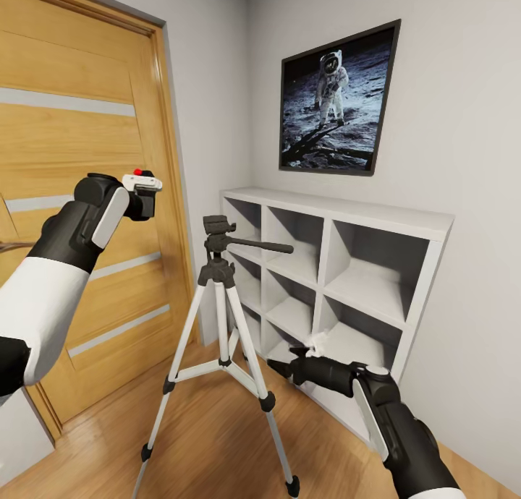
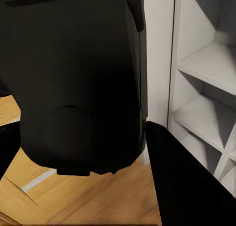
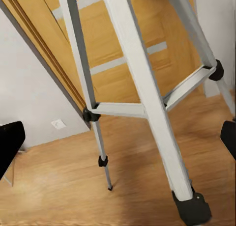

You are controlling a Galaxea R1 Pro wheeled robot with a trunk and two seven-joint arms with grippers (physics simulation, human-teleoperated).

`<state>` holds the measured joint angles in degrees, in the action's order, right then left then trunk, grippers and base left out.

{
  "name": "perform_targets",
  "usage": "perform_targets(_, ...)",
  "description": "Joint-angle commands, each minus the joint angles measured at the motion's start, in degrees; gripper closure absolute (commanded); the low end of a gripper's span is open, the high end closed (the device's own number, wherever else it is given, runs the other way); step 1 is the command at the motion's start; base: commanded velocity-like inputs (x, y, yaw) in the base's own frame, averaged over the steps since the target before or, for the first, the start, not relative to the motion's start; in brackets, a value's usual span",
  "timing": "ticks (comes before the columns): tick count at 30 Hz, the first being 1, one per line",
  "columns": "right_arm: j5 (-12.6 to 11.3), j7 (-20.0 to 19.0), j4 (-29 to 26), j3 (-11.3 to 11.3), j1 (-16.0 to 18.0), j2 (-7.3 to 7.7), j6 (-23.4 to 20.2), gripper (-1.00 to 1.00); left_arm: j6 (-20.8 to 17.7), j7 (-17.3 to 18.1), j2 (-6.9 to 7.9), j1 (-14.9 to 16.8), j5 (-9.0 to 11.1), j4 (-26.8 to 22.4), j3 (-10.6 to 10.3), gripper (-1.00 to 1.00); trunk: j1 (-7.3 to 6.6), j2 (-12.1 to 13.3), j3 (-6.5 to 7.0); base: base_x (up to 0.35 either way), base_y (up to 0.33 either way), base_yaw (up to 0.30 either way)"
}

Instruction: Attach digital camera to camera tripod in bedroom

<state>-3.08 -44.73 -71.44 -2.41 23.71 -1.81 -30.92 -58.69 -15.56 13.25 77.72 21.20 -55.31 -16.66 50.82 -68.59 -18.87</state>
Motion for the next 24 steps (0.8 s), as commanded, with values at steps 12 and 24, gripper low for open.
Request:
perform_targets(12, 8.05, -1.13, 4.33, 0.34, 0.09, -0.5, 7.24, -1.0, -0.17, 0.03, 0.28, -0.18, 0.87, 1.25, -0.12, 1.0, 0.0, -0.05, -0.07, 0.0, 0.0, 0.0)
perform_targets(24, 8.26, -0.43, 4.11, 0.3, 0.08, -0.93, 7.54, -1.0, 12.01, -0.62, 0.15, -0.2, 11.13, 9.13, 0.74, 1.0, 0.0, -0.05, -0.07, 0.0, 0.0, 0.0)
